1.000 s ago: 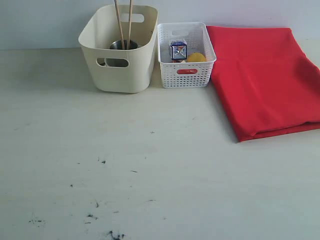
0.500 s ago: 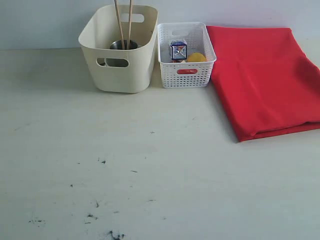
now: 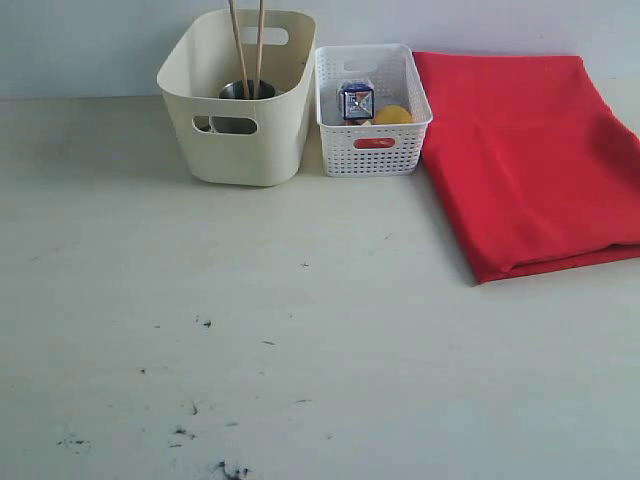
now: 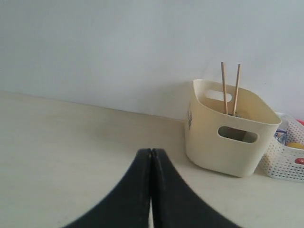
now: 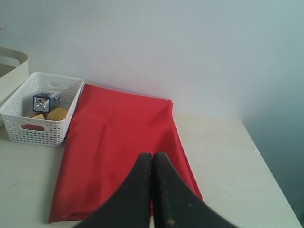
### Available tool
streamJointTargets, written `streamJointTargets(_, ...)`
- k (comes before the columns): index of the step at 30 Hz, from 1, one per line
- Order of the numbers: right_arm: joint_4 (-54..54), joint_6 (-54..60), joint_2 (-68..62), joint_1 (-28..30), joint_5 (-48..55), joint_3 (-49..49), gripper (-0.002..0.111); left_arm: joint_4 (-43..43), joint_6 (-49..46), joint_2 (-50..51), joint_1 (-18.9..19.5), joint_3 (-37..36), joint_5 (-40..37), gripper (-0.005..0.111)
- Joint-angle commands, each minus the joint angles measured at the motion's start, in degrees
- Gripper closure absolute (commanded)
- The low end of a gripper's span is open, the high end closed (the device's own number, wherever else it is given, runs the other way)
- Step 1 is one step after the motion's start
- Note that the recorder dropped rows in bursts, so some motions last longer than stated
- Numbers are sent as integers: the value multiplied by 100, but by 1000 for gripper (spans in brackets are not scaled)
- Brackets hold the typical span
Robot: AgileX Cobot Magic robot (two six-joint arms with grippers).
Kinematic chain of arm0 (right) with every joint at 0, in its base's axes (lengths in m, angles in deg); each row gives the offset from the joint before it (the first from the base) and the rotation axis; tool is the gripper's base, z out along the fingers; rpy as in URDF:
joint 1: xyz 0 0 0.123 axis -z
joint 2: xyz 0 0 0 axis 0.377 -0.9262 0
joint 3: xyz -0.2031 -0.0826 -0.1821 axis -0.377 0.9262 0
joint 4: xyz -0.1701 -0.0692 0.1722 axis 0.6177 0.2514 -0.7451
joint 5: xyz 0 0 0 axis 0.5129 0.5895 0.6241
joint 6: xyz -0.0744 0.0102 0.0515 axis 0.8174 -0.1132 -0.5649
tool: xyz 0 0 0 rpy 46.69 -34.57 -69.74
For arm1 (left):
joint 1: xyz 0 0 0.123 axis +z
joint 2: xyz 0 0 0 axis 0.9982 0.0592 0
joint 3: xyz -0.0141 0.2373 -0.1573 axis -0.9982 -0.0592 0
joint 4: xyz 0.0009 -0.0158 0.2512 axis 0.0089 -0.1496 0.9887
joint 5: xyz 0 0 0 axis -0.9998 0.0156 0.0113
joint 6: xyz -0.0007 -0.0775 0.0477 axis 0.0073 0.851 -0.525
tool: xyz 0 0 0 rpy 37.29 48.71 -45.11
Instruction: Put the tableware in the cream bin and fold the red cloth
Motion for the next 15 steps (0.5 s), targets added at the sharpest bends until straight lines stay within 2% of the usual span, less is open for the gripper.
streamJointTargets(1, 0, 4, -4, 5, -18, 32, 108, -63, 54, -35, 84, -232, 40, 107)
streamJointTargets(6, 0, 14, -4, 5, -18, 32, 108, -63, -43, -35, 84, -249, -87, 107)
streamJointTargets(10, 0, 14, -4, 5, -18, 32, 108, -63, -468, -35, 84, -249, -258, 107)
streamJointTargets(15, 0, 4, -4, 5, -18, 32, 108, -63, -703, -35, 84, -249, -727, 107)
